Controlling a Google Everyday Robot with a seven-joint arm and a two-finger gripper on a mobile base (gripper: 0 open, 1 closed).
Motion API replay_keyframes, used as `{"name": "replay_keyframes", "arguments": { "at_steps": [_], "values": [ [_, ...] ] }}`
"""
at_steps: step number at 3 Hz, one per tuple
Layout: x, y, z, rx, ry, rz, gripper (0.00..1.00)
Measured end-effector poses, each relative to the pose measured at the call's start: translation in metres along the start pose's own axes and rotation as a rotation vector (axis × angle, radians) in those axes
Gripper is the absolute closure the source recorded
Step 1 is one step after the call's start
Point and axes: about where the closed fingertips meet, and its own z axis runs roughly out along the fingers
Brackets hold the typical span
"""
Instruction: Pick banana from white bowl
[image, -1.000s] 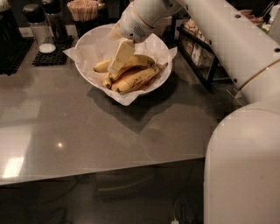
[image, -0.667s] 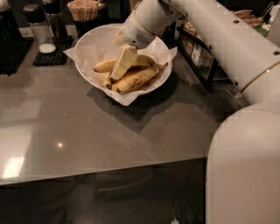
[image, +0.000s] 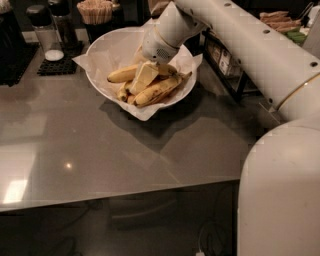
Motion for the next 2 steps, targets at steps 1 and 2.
{"name": "replay_keyframes", "arguments": {
  "at_steps": [1,2],
  "values": [
    [0.0038,0.0024,-0.0013,0.010,0.006,-0.005,0.60],
    [0.0074,0.0057,-0.0063,0.018,0.016,-0.010,0.83]
  ]
}}
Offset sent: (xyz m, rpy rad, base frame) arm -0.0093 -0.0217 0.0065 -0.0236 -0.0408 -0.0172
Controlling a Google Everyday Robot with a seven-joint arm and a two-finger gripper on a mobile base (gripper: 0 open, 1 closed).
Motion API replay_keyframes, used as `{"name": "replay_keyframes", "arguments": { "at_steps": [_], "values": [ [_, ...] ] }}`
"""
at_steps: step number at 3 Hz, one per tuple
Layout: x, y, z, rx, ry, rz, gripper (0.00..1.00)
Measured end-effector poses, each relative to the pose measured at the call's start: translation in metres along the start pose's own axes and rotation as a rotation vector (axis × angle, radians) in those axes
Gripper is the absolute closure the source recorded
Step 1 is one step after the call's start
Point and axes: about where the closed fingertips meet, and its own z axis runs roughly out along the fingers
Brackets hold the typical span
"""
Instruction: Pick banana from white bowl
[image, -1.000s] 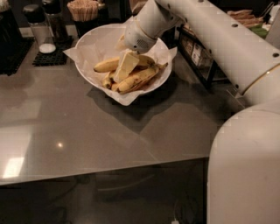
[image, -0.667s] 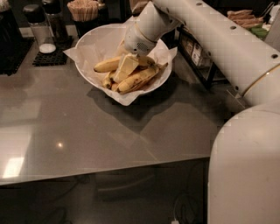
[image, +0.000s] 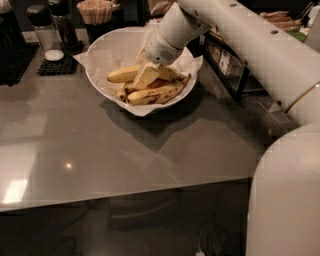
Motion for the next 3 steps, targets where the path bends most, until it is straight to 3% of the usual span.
{"name": "replay_keyframes", "arguments": {
  "at_steps": [1,2,3],
  "values": [
    [-0.003,0.003,-0.015,0.034,-0.002,-0.012,1.00],
    [-0.013,0.003,-0.042,0.096,-0.008,-0.038,1.00],
    [-0.027,0.010,-0.073,0.095,-0.038,-0.070,1.00]
  ]
}}
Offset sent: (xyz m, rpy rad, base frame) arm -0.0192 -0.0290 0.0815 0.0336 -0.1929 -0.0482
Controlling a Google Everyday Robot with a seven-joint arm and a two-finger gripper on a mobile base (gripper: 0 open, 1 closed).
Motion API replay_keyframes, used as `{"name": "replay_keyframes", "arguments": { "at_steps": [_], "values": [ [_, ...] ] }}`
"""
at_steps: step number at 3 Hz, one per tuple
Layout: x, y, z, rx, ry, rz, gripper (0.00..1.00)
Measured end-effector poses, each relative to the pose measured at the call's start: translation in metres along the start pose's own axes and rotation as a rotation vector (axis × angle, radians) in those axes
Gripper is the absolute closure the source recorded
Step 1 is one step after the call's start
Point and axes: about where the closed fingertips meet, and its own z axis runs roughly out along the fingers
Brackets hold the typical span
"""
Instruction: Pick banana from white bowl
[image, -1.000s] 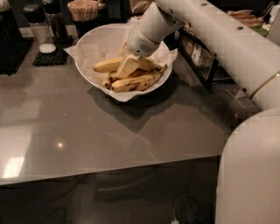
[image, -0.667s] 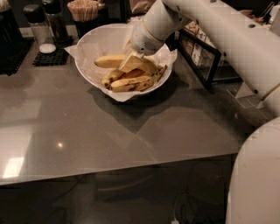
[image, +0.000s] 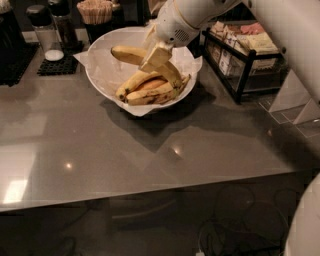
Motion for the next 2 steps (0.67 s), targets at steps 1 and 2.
{"name": "replay_keyframes", "arguments": {
  "at_steps": [1,2],
  "values": [
    [0.000,0.024,-0.046,-0.027,0.081,0.008,1.00],
    [0.010,0.051,-0.089,-0.045,0.140,0.065,1.00]
  ]
}}
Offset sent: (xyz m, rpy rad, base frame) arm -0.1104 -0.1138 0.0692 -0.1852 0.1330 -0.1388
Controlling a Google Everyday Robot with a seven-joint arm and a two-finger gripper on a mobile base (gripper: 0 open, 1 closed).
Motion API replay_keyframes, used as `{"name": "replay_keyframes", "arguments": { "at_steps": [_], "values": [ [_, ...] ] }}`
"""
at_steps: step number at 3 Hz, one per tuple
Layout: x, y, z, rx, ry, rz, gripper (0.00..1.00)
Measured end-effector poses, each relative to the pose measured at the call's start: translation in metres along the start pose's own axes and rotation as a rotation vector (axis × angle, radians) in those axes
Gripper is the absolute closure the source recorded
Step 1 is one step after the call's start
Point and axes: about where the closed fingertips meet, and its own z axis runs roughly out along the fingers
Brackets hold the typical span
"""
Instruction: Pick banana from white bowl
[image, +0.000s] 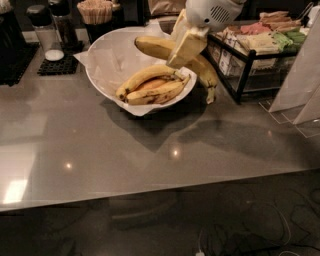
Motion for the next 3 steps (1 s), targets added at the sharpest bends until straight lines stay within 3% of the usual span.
{"name": "replay_keyframes", "arguments": {
  "at_steps": [1,2,3],
  "values": [
    [0.020,0.025,-0.005,-0.047,-0.069,0.062,1.00],
    [0.018,0.032,-0.015,-0.052,-0.124,0.089,1.00],
    [0.017,0.032,-0.014,-0.052,-0.124,0.087,1.00]
  ]
}}
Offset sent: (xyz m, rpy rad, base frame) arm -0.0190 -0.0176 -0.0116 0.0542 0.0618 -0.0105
